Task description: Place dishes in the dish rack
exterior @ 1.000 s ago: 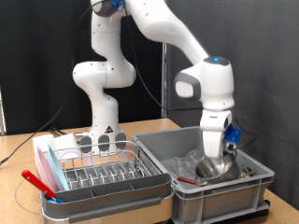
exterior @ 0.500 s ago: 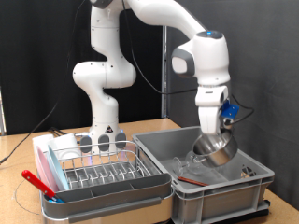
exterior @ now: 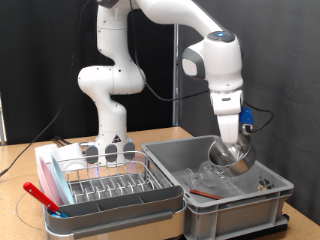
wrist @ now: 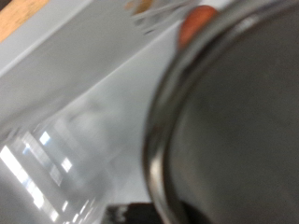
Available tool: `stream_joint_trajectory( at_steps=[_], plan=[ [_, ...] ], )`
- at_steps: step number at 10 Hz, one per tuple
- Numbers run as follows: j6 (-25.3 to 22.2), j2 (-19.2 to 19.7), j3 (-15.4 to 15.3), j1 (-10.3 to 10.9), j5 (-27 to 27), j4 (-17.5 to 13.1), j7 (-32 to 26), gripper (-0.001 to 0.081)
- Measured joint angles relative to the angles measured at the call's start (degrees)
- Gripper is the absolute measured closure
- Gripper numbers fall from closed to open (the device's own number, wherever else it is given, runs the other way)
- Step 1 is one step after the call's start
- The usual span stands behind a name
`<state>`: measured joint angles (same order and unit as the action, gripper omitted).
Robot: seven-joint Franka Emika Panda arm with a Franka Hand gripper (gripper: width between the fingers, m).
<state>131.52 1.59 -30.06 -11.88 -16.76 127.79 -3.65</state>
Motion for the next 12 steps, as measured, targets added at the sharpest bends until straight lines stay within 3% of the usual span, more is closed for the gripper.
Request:
stream_joint_trajectory(
  at_steps=[3, 5, 7, 9, 12],
  plan=[
    [-14.8, -3.0, 1.3, -0.9, -4.4, -0.3, -19.1, 0.0765],
    [-15.5, -6.1, 2.5, -1.2, -8.2, 1.8, -23.5, 0.0766],
    [-17.6, -5.8, 2.4, -1.2, -7.6, 1.7, -25.9, 0.0768],
    [-24.8, -6.7, 3.1, -1.2, -5.7, 1.6, -36.8, 0.0768],
    [-38.6, -10.0, 7.3, -2.3, -5.4, 1.1, -52.3, 0.0768]
  ],
)
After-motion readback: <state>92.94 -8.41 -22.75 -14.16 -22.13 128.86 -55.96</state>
